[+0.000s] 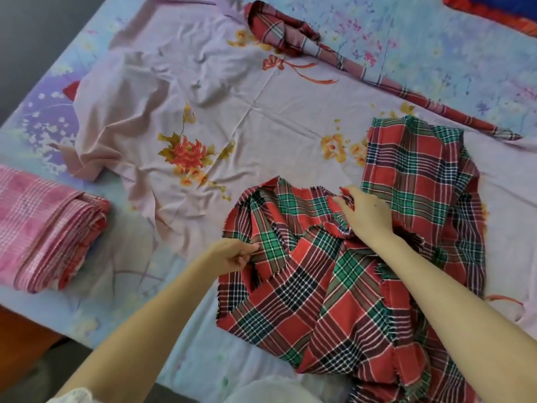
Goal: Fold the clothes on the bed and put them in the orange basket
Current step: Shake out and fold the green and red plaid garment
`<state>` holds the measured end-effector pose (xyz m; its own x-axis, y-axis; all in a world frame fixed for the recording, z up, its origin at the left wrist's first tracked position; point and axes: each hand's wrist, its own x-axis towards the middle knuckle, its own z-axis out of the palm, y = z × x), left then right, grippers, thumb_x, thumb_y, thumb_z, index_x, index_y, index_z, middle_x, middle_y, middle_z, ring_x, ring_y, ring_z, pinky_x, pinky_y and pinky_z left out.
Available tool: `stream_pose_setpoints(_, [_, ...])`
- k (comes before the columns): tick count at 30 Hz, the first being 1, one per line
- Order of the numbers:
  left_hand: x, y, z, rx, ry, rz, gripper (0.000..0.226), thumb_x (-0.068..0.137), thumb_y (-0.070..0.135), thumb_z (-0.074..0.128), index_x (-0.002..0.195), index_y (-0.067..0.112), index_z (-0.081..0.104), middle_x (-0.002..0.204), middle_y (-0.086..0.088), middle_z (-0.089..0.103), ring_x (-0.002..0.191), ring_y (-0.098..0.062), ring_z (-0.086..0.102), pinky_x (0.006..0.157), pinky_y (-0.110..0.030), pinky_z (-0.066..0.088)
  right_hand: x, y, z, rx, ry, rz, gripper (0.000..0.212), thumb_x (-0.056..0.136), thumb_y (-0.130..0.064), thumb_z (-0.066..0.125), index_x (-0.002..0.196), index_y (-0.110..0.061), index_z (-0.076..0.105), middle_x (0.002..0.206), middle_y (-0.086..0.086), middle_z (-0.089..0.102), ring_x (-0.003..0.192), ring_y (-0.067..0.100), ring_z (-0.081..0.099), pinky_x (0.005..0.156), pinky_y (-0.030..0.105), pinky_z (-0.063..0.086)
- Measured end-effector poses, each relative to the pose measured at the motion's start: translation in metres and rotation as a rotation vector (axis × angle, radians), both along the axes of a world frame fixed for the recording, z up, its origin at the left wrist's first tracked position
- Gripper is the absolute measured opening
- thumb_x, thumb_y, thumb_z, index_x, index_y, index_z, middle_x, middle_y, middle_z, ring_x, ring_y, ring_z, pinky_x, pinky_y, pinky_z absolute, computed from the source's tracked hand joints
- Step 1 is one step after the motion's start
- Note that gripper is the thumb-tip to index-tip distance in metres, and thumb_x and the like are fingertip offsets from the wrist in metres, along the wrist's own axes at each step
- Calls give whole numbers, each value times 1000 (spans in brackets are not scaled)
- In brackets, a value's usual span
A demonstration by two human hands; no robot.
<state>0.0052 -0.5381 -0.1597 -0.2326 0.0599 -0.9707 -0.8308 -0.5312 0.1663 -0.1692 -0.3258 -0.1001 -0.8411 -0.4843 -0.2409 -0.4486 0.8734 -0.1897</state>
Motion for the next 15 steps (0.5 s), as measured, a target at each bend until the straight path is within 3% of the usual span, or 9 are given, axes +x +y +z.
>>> stream_pose_setpoints(3, [21, -18, 3, -59, -13, -46, 12, 89, 0, 58, 78, 2, 59, 66, -3, 48, 46, -6, 37, 37, -11, 32, 9, -8, 1, 3, -10, 46, 45, 96, -46, 42, 122, -11, 54, 71, 7, 64, 69, 30, 62, 61, 36, 47])
stream_pose_setpoints(5, [38, -26, -1, -207, -71, -46, 21, 91, 0, 54, 70, 1, 54, 56, -6, 51, 41, -9, 44, 37, -13, 35, 12, -13, 2, 14, 0, 60, 45, 96, -46, 42, 122, -11, 53, 66, 4, 59, 66, 29, 61, 56, 33, 42])
stream_pose_setpoints(8, [64, -26, -14, -241, -181, 154, 29, 98, 1, 37, 72, 3, 49, 55, -8, 58, 49, -15, 57, 52, -25, 45, 14, -18, 4, 33, 6, 79, 46, 96, -45, 41, 126, -11, 51, 60, 1, 51, 64, 30, 60, 54, 30, 34])
stream_pose_setpoints(10, [77, -18, -26, -205, -215, 349, 32, 99, -1, 30, 71, 3, 46, 50, -10, 55, 45, -20, 57, 50, -31, 50, 15, -18, 5, 35, 14, 99, 46, 97, -44, 41, 126, -11, 51, 59, 1, 51, 63, 29, 60, 53, 30, 34])
stream_pose_setpoints(12, [86, -7, -34, -220, -207, 404, 29, 98, 1, 36, 70, 5, 44, 55, -11, 49, 47, -20, 51, 37, -22, 48, 16, -19, 5, 32, 17, 110, 46, 96, -45, 41, 126, -10, 51, 60, 2, 53, 64, 30, 60, 53, 30, 35])
stream_pose_setpoints(15, [88, 7, -34, -201, -140, 363, 18, 91, 9, 58, 75, 10, 50, 65, -6, 54, 54, -14, 52, 47, -23, 45, 17, -20, 3, 40, 12, 124, 46, 96, -44, 42, 126, -10, 51, 53, -5, 42, 61, 28, 58, 53, 30, 34])
